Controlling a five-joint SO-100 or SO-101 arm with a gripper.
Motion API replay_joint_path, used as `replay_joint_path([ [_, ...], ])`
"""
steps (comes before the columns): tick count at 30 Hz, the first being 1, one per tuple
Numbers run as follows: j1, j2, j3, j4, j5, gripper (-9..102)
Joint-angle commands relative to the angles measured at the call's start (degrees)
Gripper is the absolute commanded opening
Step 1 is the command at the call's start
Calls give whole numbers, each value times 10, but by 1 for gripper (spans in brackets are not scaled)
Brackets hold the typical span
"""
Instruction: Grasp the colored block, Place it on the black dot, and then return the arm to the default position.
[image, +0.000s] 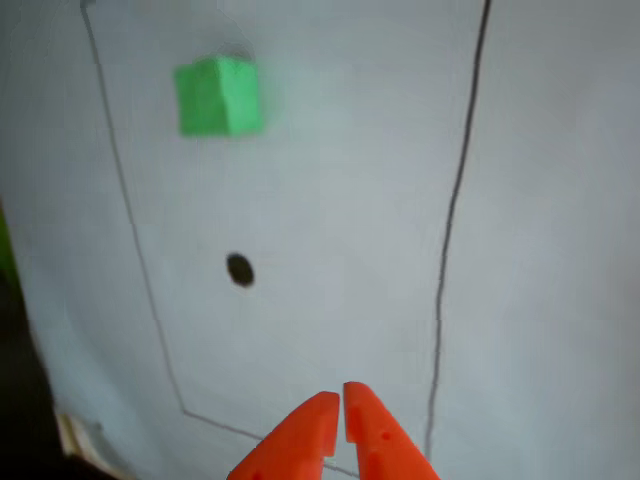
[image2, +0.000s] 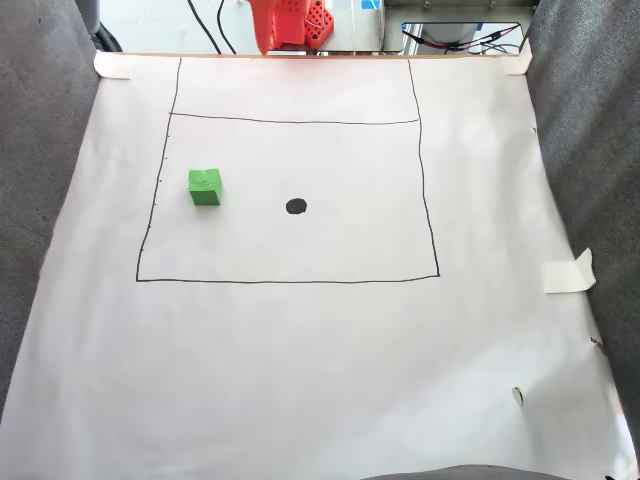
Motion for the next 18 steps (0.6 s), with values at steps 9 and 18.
replay_joint_path([
  [9,77,-335,-320,78,-18,0],
  [18,96,-497,-449,107,-65,0],
])
